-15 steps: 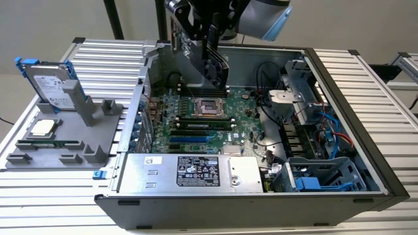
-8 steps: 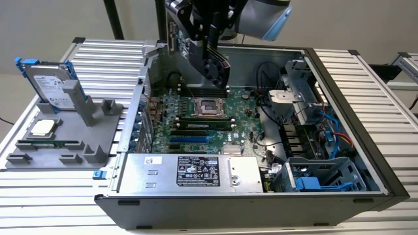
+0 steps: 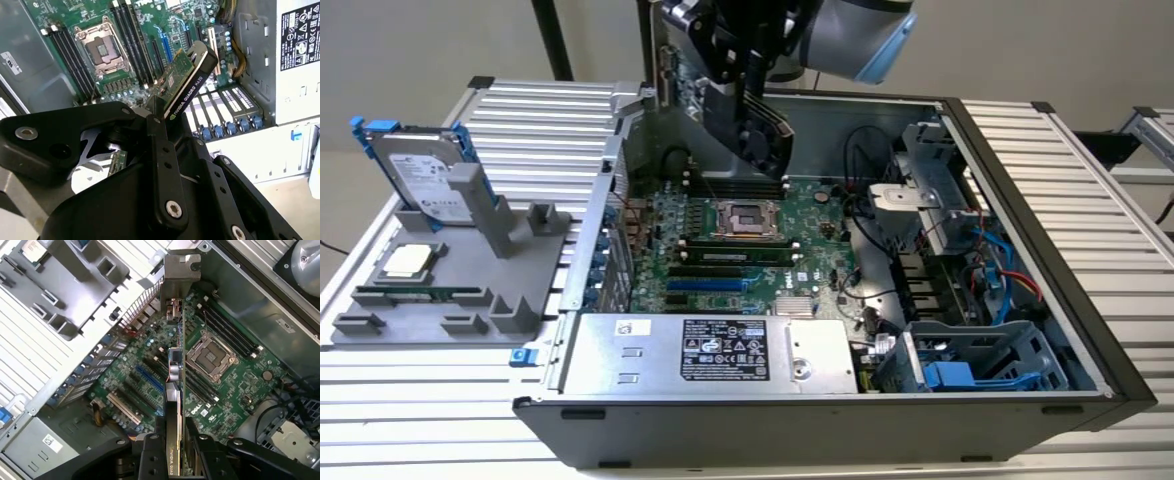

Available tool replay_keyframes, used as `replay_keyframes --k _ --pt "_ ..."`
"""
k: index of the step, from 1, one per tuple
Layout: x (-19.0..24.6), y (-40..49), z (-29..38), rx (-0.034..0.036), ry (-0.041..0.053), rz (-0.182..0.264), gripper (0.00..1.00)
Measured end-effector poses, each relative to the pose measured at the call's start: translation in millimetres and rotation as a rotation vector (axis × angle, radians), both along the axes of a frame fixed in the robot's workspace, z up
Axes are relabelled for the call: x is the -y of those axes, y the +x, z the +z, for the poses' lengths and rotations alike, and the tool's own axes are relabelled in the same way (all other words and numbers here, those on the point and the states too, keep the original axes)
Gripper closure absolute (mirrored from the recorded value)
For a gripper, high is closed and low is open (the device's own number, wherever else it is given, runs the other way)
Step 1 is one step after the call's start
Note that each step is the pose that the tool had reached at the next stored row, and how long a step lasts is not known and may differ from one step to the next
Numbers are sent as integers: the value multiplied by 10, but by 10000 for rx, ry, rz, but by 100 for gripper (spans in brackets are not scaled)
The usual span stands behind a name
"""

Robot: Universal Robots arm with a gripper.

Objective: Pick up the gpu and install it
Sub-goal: 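Insert the gpu into the slot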

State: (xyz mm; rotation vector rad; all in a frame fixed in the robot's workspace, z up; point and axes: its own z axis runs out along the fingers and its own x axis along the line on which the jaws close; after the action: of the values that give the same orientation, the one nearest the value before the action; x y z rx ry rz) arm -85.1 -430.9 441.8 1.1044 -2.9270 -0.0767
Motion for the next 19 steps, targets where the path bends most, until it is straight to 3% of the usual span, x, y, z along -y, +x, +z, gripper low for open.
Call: replay_keyframes --k 19 --pt "0 0 13 0 0 1827 100"
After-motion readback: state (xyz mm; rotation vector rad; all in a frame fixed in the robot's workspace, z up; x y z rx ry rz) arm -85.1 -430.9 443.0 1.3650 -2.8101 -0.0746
